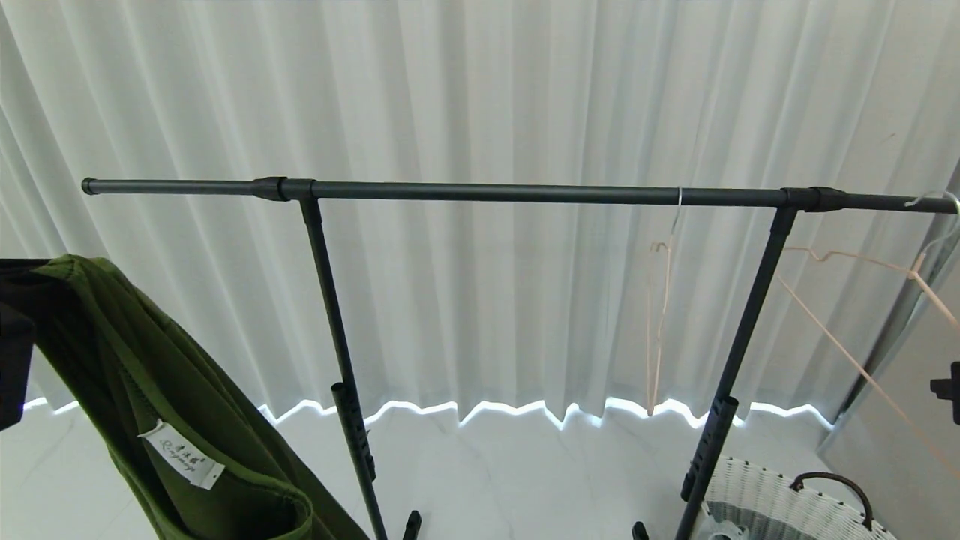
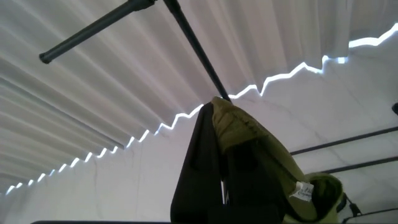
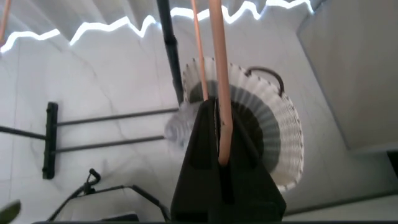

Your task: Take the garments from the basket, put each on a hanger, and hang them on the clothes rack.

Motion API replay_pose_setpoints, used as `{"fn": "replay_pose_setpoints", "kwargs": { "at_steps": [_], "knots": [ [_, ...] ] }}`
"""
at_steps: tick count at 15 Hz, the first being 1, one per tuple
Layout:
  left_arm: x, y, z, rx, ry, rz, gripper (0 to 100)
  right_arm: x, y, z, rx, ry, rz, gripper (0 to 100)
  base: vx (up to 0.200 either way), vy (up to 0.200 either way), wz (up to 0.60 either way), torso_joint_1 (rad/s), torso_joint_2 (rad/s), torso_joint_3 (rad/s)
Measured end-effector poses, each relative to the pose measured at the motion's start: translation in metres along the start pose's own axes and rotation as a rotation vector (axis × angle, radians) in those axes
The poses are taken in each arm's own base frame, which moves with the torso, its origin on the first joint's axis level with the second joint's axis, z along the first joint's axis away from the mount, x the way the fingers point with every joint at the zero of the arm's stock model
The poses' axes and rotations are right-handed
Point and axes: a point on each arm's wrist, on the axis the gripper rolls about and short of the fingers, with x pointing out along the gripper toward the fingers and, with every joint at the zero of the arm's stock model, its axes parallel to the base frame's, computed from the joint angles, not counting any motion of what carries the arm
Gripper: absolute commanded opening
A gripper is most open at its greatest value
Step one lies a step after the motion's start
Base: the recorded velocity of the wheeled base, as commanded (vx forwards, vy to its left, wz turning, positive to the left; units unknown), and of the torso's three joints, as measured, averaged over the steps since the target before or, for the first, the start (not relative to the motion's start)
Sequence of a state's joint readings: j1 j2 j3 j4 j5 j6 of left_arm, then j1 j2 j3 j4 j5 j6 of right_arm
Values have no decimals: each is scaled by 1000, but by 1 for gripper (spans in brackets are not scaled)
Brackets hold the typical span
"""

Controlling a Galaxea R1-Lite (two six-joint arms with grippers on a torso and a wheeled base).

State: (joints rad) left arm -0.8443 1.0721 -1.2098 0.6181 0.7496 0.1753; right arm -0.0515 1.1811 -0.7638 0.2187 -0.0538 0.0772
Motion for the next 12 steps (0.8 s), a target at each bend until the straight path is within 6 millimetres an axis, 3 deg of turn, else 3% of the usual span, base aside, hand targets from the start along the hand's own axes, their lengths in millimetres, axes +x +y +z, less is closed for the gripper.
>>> {"fn": "replay_pose_setpoints", "kwargs": {
  "at_steps": [5, 9, 12],
  "knots": [
    [-3, 4, -2, 13, -1, 23, 0, -32, -2, -15, -15, -34, 13, 0, -200, 0, 0, 0, 4, 4],
    [0, 2, -3, 21, 10, 22, 0, -52, 5, -20, -54, -96, 90, 0, 0, 0, 0, 0, 0, 0],
    [6, -4, -7, 44, 35, 20, 0, -66, 25, -29, -180, -121, 306, 0, 0, 0, 0, 0, 0, 0]
  ]
}}
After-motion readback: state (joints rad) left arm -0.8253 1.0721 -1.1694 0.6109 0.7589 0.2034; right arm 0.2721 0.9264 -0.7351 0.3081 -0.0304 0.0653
